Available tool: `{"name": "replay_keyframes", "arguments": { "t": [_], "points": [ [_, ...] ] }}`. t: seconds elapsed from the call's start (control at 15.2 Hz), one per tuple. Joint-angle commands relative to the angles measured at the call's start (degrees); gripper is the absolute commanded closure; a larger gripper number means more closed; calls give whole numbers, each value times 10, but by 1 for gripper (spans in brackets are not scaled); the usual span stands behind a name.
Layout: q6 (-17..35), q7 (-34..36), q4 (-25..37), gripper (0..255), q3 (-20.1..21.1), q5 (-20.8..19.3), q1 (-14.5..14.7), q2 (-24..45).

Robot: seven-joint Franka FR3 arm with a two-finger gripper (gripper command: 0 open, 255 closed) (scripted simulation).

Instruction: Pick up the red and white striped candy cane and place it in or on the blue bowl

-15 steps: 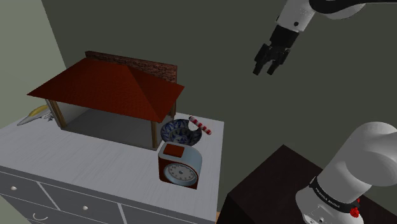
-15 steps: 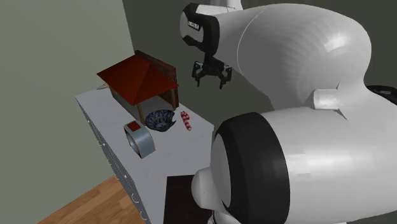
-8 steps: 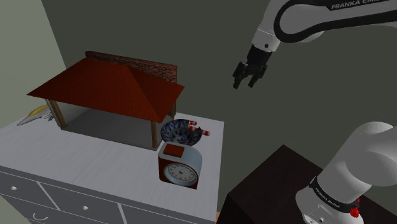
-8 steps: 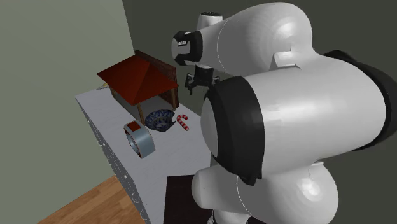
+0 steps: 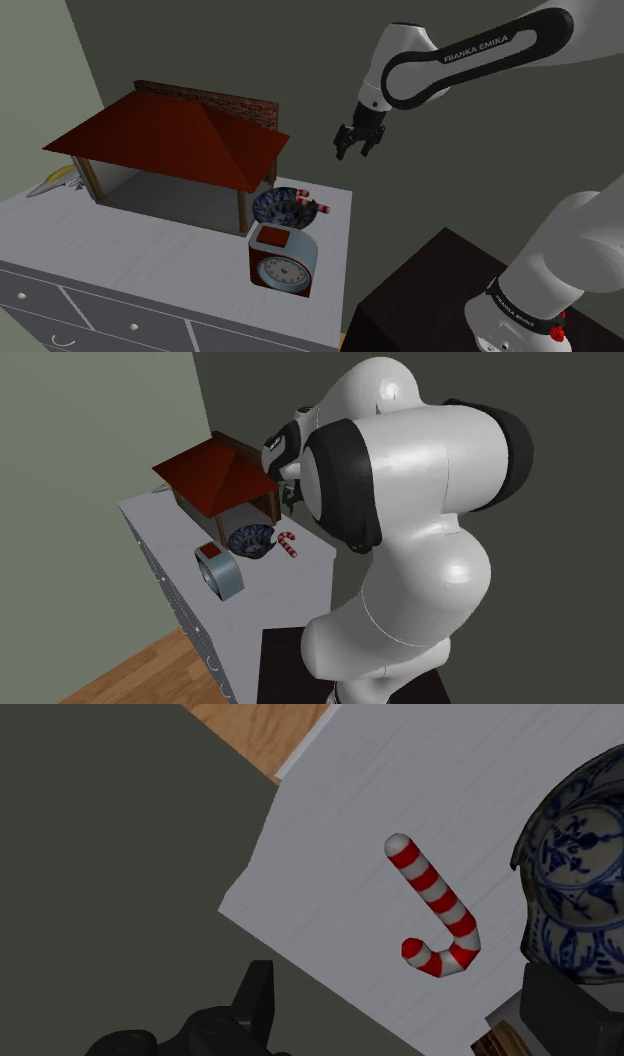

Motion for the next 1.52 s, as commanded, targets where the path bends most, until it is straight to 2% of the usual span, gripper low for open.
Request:
{"name": "replay_keyframes", "arguments": {
  "t": [0.0,0.2,0.73,1.25,1.32,1.45],
  "points": [
    [31,21,11,0,11,-11,0,42],
    [71,52,35,0,22,-34,-1,108],
    [131,65,27,0,23,-51,-1,161],
    [130,65,27,0,23,-51,-1,161],
    [130,65,27,255,23,-51,-1,161],
    [130,65,27,255,23,-51,-1,161]
  ]
}}
